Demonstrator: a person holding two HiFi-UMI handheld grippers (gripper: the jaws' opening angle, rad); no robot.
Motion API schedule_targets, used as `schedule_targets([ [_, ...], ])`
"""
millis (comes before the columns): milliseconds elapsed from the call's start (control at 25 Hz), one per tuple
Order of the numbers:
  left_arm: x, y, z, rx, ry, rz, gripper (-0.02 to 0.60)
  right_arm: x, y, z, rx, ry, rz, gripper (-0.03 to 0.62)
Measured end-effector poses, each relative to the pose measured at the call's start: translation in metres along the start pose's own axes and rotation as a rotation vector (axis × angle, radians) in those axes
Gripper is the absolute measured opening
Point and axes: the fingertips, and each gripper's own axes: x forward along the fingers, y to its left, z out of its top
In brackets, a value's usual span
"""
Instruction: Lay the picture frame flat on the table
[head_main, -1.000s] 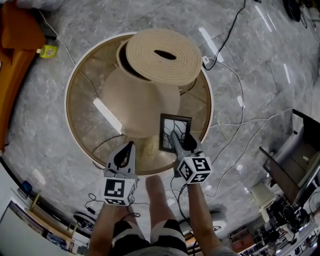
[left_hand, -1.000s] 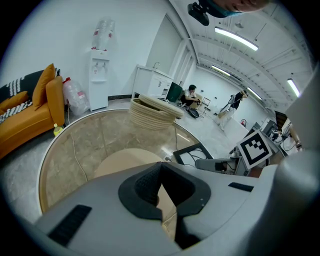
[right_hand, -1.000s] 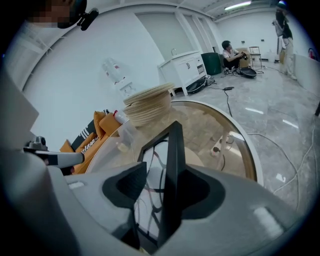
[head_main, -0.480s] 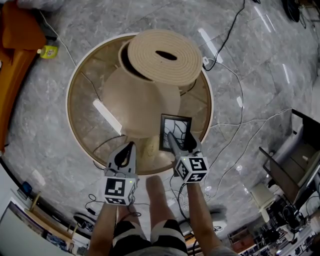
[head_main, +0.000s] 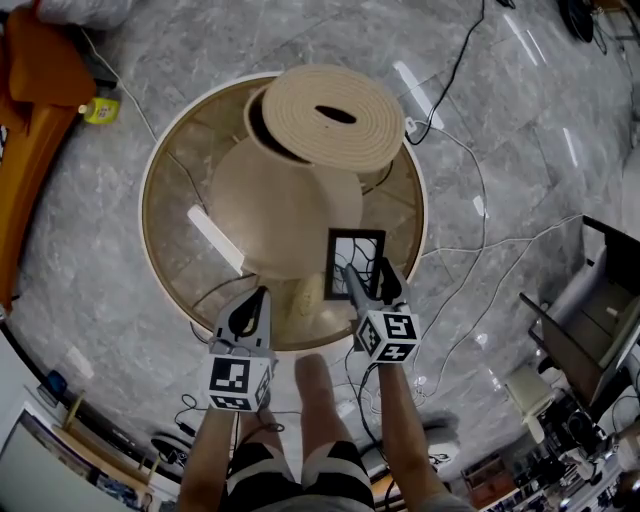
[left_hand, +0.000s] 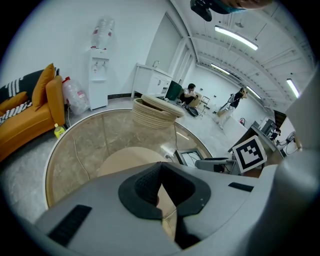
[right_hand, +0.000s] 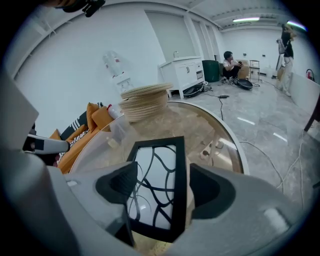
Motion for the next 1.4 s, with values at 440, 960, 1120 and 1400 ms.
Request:
schedule_targets([
  [440,-0.007,-0.011,0.010,0.034,-0.012,-0.039,0.017,-0.021,0.004,0.014,0.000,-0.037,0.002,0.324],
  [960,-0.048,-0.053,0.075,0.112,-0.107,-0.102,0.017,-0.101,0.029,0.077,-0.040,-0.145,0.027,0.255],
  [1120,-0.070,-0.065,0.094,0.144,-0.140,-0.120,0.017,-0.131,0.042,0.098,-0.050,-0.197,0.020,0.231],
  [1400,-0.124,-0.075,0.121,0.183,-0.192,-0.126,0.017,-0.182,0.073,0.121,-0.094,-0.260,0.009,0.168],
])
